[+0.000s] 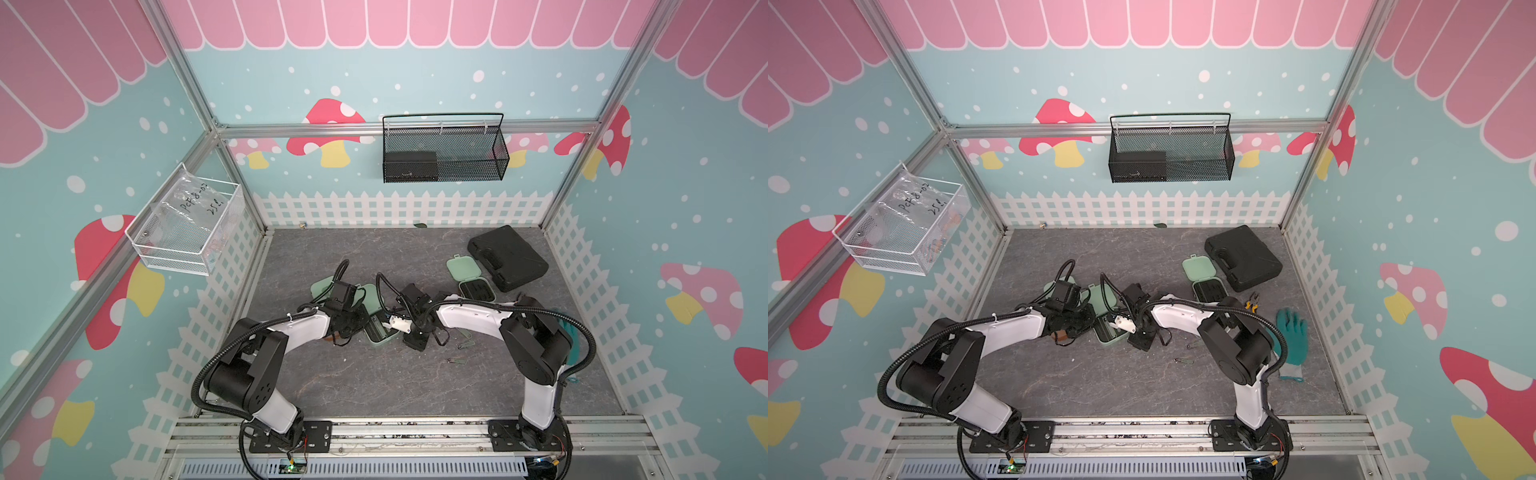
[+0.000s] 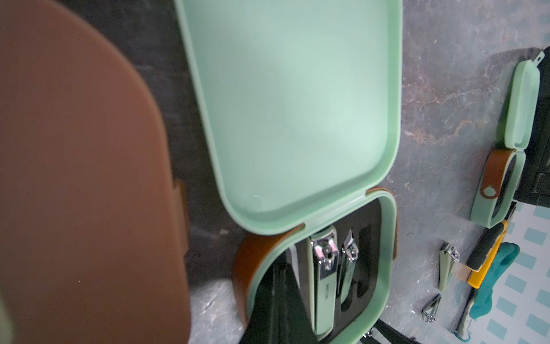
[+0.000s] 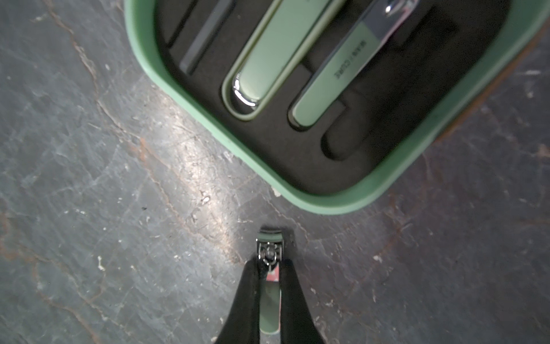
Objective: Organize nail clipper sets
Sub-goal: Pick up the nail clipper from the center of the board, then place the nail clipper in the storage box.
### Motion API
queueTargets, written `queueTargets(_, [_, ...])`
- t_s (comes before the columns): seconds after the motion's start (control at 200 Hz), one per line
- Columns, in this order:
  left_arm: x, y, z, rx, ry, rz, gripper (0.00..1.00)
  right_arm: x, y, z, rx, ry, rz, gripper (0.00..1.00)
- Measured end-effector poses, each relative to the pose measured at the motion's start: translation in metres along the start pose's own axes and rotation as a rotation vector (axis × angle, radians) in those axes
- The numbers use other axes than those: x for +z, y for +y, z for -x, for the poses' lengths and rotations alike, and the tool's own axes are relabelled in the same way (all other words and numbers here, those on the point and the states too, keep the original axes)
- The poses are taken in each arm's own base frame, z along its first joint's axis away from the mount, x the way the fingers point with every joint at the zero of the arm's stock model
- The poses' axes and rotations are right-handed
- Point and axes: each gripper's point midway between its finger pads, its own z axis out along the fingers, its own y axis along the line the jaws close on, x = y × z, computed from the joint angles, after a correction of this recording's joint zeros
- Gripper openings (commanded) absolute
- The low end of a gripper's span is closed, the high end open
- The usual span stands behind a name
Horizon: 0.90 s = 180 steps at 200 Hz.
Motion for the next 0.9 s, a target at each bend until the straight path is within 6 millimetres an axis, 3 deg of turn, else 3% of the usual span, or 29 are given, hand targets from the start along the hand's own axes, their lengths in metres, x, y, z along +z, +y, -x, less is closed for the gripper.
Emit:
queueTargets(0.205, [-0.001,0.000,-0.001,-0.002,-0.003,-0.003,0.00,-0.016,-0.021,0.003,0.180,-0.004,-0.101,0.01])
queueTargets(0.38, [-0.001,0.002,-0.002,-0.009,-0.005,0.001,0.00,-0.051,-0.028,0.051,0.372,-0.196,-0.086,0.03])
queueTargets(0.49, [-0.001,0.002,-0.002,-0.011,-0.006,0.001,0.00,-0.059,-0.026,0.075,0.456,-0.281,-0.036,0.03])
queueTargets(0.671, [-0.001,0.002,-0.002,-0.011,-0.007,0.001,0.00,-0.045,-0.029,0.095,0.540,-0.306,0.004,0.03])
queueTargets(0.901, [-0.001,0.002,-0.002,-0.011,-0.008,-0.001,0.00,-0.011,-0.030,0.087,0.594,-0.242,0.014,0.03])
